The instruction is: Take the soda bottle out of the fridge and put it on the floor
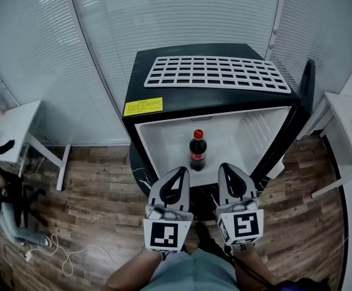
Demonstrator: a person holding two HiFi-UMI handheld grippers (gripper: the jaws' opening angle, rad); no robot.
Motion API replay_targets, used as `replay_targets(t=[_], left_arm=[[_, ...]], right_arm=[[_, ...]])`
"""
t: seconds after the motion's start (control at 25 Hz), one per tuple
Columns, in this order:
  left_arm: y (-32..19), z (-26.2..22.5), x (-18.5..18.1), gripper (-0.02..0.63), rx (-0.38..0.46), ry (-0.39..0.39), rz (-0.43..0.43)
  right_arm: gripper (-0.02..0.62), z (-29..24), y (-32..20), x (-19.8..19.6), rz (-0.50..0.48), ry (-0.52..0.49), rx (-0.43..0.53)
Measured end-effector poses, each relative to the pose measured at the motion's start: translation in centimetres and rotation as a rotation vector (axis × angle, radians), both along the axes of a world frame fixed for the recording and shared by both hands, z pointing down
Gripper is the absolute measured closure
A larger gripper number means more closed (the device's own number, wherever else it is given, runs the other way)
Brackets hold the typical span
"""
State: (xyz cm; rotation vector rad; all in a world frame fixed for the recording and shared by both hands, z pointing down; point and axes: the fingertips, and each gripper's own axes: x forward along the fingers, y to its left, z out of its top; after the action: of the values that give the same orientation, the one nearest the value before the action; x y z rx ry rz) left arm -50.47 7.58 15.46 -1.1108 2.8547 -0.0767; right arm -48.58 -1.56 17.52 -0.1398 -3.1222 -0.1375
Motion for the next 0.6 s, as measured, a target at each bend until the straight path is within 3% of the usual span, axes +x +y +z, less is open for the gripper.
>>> replay_targets(t=[0.24, 0.36, 0.6], left_arm=[[-1.3, 1.1, -2.9, 0.589, -0.005, 0.029, -0.062], [-1.4, 1.6, -4.4, 0.589, -0.002, 0.044, -0.099], [-1.0, 3.0, -6.4, 0.589, 0.000, 0.075, -0.176]], right_arm=[[0.550, 1.2, 0.0, -3.7, -0.129, 0.044, -0.005], [0.348, 1.9, 1.0, -5.5, -0.244, 0.077, -0.004], [0.324, 3.0, 0.8, -9.4, -0.292, 0.101, 0.024]])
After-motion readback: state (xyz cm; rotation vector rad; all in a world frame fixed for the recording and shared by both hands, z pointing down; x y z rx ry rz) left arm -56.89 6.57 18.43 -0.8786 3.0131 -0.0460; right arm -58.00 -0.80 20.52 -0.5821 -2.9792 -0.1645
